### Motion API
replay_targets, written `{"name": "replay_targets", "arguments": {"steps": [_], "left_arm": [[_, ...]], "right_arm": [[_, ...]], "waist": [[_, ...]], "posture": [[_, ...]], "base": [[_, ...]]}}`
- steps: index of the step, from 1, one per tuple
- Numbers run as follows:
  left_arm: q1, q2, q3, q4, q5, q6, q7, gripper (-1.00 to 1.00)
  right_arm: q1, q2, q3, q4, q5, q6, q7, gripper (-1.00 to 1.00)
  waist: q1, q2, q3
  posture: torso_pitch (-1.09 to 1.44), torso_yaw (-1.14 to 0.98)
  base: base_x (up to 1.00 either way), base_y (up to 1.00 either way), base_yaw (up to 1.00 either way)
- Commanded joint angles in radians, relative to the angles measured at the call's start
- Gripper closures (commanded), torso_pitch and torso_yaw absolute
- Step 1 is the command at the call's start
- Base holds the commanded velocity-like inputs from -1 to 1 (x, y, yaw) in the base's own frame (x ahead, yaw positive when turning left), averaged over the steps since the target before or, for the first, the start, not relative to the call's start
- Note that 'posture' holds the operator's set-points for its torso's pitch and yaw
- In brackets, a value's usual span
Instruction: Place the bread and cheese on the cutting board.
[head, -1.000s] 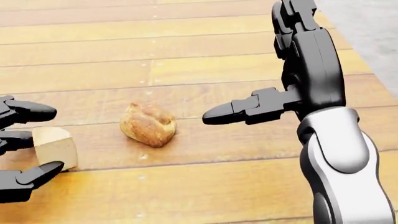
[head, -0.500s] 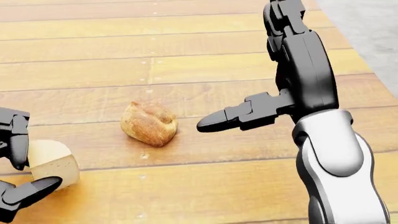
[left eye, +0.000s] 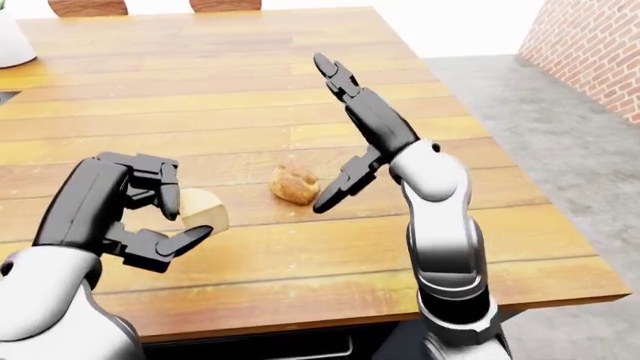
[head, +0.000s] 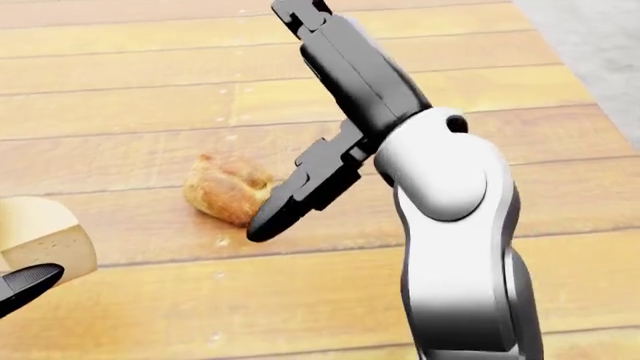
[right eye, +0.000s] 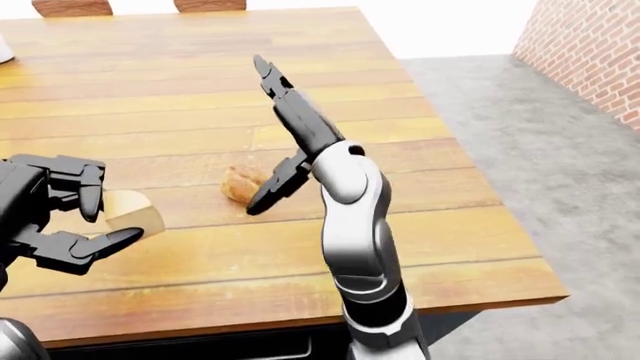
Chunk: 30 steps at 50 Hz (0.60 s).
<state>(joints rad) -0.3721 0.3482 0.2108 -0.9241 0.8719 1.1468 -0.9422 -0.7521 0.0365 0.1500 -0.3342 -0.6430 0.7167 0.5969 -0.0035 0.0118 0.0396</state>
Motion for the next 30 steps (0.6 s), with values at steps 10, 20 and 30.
{"name": "replay_targets", "arguments": {"steps": [10, 20, 30], "left_arm": [[-0.006, -0.004, 0.011, -0.018, 0.000, -0.038, 0.020, 1.00], [-0.006, 0.002, 0.017, -0.022, -0.002, -0.034, 0.013, 1.00], [0.004, -0.002, 0.020, -0.023, -0.007, -0.041, 0.018, 1.00]], "right_arm": [[-0.047, 0.118, 0.043, 0.064, -0.149, -0.039, 0.084, -1.00], [0.021, 0.164, 0.068, 0.117, -0.216, -0.053, 0.104, -1.00], [0.051, 0.180, 0.080, 0.138, -0.314, -0.061, 0.158, -1.00]], "waist": [[-0.001, 0.014, -0.024], [-0.001, 0.016, -0.028], [-0.001, 0.018, -0.027]], "posture": [[0.00, 0.00], [0.00, 0.00], [0.00, 0.00]], "base": [[0.00, 0.00, 0.00], [0.00, 0.00, 0.00], [0.00, 0.00, 0.00]]}}
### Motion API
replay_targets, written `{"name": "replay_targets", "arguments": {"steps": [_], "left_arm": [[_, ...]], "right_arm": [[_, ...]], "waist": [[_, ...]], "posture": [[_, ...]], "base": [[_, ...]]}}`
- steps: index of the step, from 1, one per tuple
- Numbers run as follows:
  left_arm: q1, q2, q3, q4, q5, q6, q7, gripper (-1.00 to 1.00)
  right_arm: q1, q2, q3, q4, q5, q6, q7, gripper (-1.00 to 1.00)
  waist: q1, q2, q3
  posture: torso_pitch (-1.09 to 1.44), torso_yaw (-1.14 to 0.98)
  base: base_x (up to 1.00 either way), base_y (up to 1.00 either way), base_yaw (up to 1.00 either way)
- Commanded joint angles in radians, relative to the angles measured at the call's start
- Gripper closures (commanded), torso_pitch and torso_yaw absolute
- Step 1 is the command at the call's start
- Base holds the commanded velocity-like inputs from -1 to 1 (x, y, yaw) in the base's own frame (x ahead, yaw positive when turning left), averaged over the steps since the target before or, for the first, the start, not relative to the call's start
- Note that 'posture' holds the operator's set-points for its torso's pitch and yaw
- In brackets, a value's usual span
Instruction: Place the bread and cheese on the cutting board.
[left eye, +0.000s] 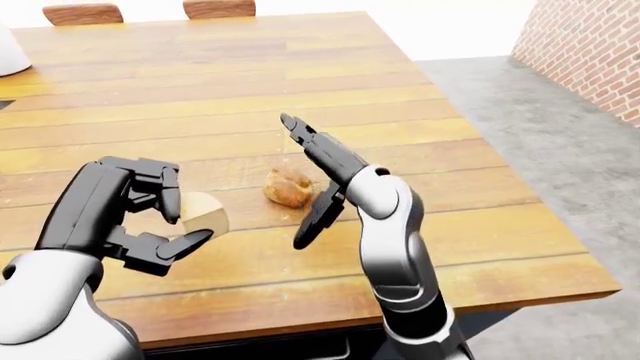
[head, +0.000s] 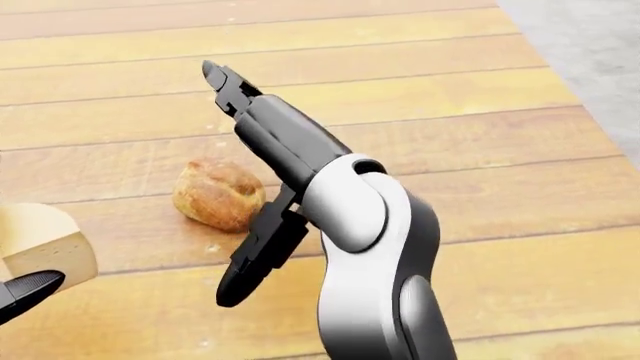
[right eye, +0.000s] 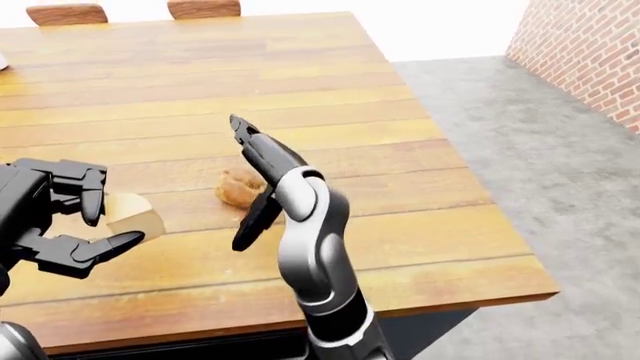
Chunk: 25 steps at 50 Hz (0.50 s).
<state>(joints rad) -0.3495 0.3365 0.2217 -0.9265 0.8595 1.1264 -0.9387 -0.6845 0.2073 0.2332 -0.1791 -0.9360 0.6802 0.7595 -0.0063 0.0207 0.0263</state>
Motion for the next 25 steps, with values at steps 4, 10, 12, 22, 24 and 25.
{"name": "replay_targets", "arguments": {"steps": [4, 10, 12, 22, 24, 25], "left_arm": [[-0.010, 0.004, 0.010, -0.020, 0.000, -0.029, 0.020, 1.00], [-0.002, 0.001, 0.014, -0.017, -0.007, -0.037, 0.028, 1.00], [0.001, 0.000, 0.014, -0.018, -0.010, -0.038, 0.030, 1.00], [0.013, -0.001, 0.019, -0.025, -0.010, -0.040, 0.030, 1.00], [0.018, -0.002, 0.022, -0.026, -0.013, -0.044, 0.031, 1.00], [0.019, -0.002, 0.023, -0.029, -0.012, -0.043, 0.029, 1.00]], "right_arm": [[-0.006, 0.020, -0.004, -0.010, -0.039, -0.038, 0.003, -1.00], [-0.005, 0.030, -0.009, -0.011, -0.044, -0.041, 0.009, -0.59], [-0.003, 0.031, -0.007, -0.011, -0.044, -0.042, 0.009, -0.41], [0.012, 0.036, 0.009, -0.014, -0.050, -0.052, 0.019, 0.01], [0.032, 0.035, 0.016, -0.009, -0.051, -0.076, 0.013, 0.02], [0.036, 0.038, 0.018, -0.010, -0.053, -0.080, 0.013, 0.03]], "waist": [[0.002, 0.011, -0.015], [0.002, 0.013, -0.015], [0.002, 0.013, -0.015], [0.002, 0.016, -0.015], [0.002, 0.017, -0.015], [0.002, 0.017, -0.016]], "posture": [[0.00, 0.00], [0.00, 0.00], [0.00, 0.00], [0.00, 0.00], [0.00, 0.00], [0.00, 0.00]], "base": [[0.00, 0.00, 0.00], [0.00, 0.00, 0.00], [0.00, 0.00, 0.00], [0.00, 0.00, 0.00], [0.00, 0.00, 0.00], [0.00, 0.00, 0.00]]}}
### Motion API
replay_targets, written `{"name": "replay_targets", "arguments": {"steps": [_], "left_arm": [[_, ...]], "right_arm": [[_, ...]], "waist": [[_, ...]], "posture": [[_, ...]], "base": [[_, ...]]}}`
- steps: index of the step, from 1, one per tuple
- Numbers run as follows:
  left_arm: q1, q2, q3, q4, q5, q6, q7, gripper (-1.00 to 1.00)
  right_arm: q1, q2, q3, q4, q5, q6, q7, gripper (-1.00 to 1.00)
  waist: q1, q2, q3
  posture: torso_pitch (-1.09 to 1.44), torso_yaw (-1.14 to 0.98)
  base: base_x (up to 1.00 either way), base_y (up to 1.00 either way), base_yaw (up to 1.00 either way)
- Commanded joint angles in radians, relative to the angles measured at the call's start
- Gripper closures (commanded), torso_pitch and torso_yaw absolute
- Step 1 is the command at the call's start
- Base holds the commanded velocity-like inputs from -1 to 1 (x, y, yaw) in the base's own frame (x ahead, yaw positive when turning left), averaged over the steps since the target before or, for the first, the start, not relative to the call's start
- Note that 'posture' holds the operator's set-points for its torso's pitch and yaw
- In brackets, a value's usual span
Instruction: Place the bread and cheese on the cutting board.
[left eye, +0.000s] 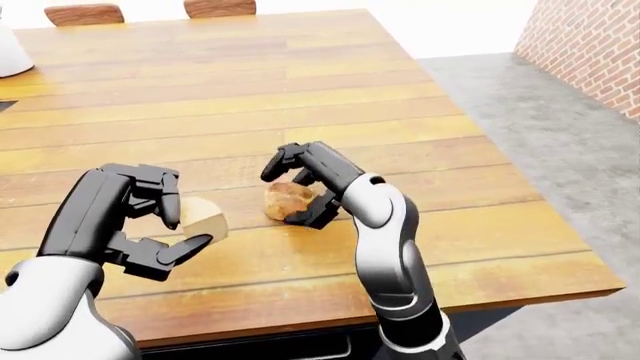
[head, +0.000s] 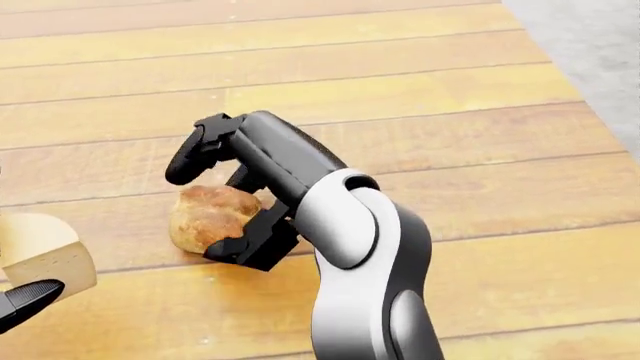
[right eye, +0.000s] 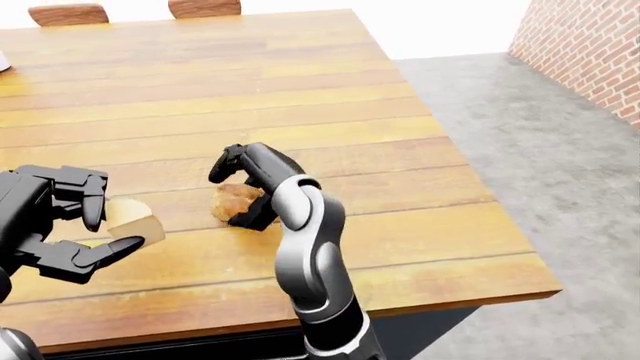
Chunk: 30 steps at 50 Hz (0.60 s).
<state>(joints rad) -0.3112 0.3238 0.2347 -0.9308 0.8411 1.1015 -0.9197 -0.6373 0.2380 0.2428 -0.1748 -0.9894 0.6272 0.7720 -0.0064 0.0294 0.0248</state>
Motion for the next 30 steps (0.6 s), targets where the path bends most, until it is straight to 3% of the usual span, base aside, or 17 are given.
{"name": "replay_targets", "arguments": {"steps": [1, 7, 12, 13, 19, 30], "left_arm": [[-0.017, 0.012, 0.012, -0.026, 0.005, -0.019, 0.010, 1.00], [-0.025, 0.026, 0.020, -0.031, 0.008, -0.006, -0.003, 1.00], [-0.031, 0.033, 0.020, -0.033, 0.009, 0.001, -0.011, 1.00], [-0.032, 0.035, 0.022, -0.036, 0.010, 0.004, -0.014, 1.00], [-0.033, 0.033, 0.019, -0.036, 0.010, 0.004, -0.013, 1.00], [-0.025, 0.020, 0.013, -0.018, -0.004, -0.017, 0.011, 1.00]], "right_arm": [[0.000, 0.008, 0.017, -0.021, -0.009, -0.034, 0.009, 0.04], [0.012, 0.021, 0.023, -0.042, -0.046, -0.044, 0.046, 0.09], [0.012, 0.030, 0.021, -0.051, -0.059, -0.057, 0.049, 0.46], [-0.014, 0.033, 0.015, -0.065, -0.076, -0.039, 0.071, 0.69], [-0.034, 0.046, -0.007, -0.085, -0.070, -0.044, 0.047, 1.00], [-0.069, 0.007, -0.053, -0.145, 0.037, 0.055, -0.039, 1.00]], "waist": [[0.002, 0.008, -0.015], [0.002, 0.009, -0.017], [0.001, 0.011, -0.017], [0.001, 0.012, -0.017], [0.000, 0.013, -0.012], [0.004, 0.009, -0.011]], "posture": [[0.00, 0.00], [0.00, 0.00], [0.00, 0.00], [0.00, 0.00], [0.00, 0.00], [0.00, 0.00]], "base": [[0.00, 0.00, 0.00], [0.00, 0.00, 0.00], [0.00, 0.00, 0.00], [0.00, 0.00, 0.00], [0.00, 0.00, 0.00], [0.00, 0.00, 0.00]]}}
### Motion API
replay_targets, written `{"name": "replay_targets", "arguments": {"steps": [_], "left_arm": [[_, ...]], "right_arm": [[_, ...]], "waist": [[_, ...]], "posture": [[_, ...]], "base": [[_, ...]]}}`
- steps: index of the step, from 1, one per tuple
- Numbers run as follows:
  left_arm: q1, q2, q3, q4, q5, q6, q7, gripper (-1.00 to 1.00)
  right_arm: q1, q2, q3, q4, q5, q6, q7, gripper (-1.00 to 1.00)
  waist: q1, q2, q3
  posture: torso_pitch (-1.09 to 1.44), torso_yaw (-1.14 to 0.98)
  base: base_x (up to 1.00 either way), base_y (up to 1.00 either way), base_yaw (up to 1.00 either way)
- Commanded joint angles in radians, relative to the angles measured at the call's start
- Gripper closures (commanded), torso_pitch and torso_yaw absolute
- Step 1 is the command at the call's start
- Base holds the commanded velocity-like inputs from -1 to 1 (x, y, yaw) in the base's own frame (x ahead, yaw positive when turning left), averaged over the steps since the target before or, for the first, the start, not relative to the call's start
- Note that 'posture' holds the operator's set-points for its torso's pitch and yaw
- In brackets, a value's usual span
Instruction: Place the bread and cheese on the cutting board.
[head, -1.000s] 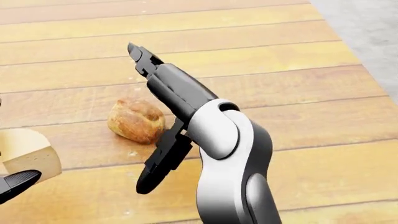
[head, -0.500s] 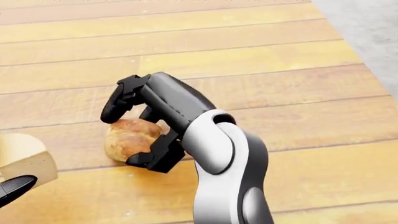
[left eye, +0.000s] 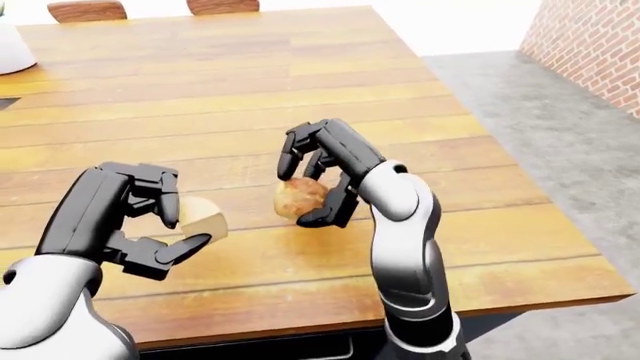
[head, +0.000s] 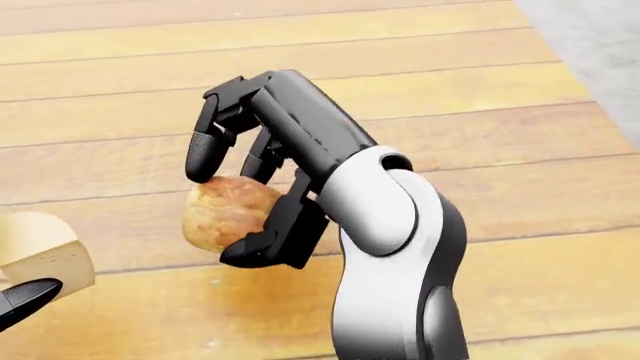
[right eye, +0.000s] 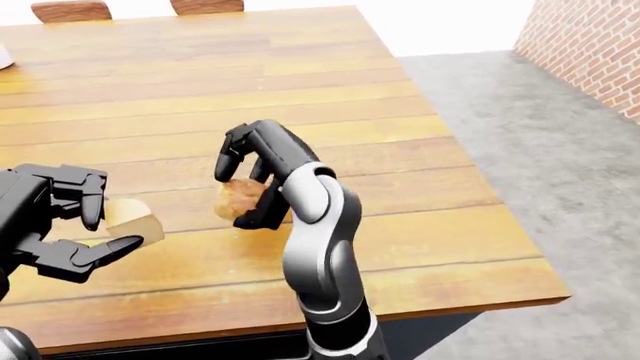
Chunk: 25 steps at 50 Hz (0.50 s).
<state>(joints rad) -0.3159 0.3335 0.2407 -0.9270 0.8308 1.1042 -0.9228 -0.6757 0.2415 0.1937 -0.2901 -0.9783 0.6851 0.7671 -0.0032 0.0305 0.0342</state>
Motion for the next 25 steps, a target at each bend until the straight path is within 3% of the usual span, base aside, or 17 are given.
{"name": "replay_targets", "arguments": {"steps": [1, 6, 11, 16, 17, 20, 21, 25], "left_arm": [[-0.020, 0.008, 0.005, -0.020, 0.006, -0.022, 0.017, 1.00], [-0.015, 0.000, 0.004, -0.012, 0.000, -0.033, 0.027, 1.00], [-0.006, -0.023, 0.001, 0.005, -0.024, -0.058, 0.059, 1.00], [-0.013, -0.038, -0.004, 0.014, -0.064, -0.061, 0.096, 1.00], [-0.013, -0.040, -0.005, 0.015, -0.072, -0.061, 0.104, 1.00], [-0.007, -0.055, -0.017, 0.025, -0.102, -0.072, 0.138, 1.00], [-0.020, -0.065, -0.014, 0.024, -0.123, -0.065, 0.146, 1.00], [-0.048, -0.022, -0.029, 0.017, -0.120, -0.033, 0.143, 1.00]], "right_arm": [[-0.032, -0.005, -0.005, -0.033, 0.039, 0.006, -0.037, 1.00], [-0.069, -0.026, -0.063, -0.054, 0.165, 0.066, -0.163, 1.00], [-0.034, -0.047, -0.098, -0.146, 0.380, 0.145, -0.283, 1.00], [-0.043, -0.135, -0.163, -0.188, 0.577, 0.155, -0.453, 1.00], [-0.040, -0.156, -0.157, -0.199, 0.610, 0.153, -0.465, 1.00], [-0.055, -0.203, -0.162, -0.246, 0.666, 0.214, -0.503, 1.00], [-0.006, -0.212, -0.155, -0.262, 0.683, 0.188, -0.515, 1.00], [0.007, -0.225, -0.193, -0.317, 0.754, 0.177, -0.577, 1.00]], "waist": [[0.001, 0.008, -0.020], [0.001, 0.006, -0.020], [0.005, 0.000, -0.018], [0.008, -0.006, -0.021], [0.008, -0.007, -0.021], [0.010, -0.012, -0.022], [0.011, -0.013, -0.021], [0.011, -0.016, -0.022]], "posture": [[0.00, 0.00], [0.00, 0.00], [0.00, 0.00], [0.00, 0.00], [0.00, 0.00], [0.00, 0.00], [0.00, 0.00], [0.00, 0.00]], "base": [[0.00, 0.00, 0.00], [0.00, 0.00, 0.00], [0.00, 0.00, 0.00], [0.00, 0.00, 0.00], [0.00, 0.00, 0.00], [0.00, 0.00, 0.00], [0.00, 0.00, 0.00], [0.00, 0.00, 0.00]]}}
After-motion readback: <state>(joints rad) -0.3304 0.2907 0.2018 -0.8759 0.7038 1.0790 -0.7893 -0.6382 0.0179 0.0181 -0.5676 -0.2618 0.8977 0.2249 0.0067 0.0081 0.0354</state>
